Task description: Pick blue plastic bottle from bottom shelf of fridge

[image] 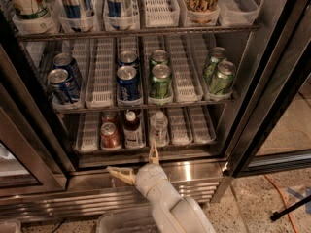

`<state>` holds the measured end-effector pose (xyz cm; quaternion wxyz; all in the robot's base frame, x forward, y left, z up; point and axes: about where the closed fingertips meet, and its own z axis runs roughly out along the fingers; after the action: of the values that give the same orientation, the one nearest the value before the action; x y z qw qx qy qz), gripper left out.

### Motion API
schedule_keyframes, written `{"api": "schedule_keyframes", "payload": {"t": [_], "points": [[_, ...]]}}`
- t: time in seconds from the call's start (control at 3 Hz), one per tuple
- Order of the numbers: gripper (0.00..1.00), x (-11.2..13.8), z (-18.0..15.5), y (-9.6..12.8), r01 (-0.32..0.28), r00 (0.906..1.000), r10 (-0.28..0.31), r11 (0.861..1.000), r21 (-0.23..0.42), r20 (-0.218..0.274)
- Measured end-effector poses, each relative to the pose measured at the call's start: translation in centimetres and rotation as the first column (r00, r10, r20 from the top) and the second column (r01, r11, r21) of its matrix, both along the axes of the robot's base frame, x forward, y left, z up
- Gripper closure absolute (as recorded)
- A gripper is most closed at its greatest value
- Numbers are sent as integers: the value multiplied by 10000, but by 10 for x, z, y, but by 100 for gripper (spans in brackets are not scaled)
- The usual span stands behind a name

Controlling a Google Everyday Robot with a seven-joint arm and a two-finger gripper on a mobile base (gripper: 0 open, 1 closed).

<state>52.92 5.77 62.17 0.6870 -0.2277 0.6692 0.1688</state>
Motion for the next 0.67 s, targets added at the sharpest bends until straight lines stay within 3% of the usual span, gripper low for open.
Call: {"api": "schedule_keyframes", "payload": {"t": [0.67], "points": [[0,12,-19,2,-352,9993,349,9992,174,142]]}}
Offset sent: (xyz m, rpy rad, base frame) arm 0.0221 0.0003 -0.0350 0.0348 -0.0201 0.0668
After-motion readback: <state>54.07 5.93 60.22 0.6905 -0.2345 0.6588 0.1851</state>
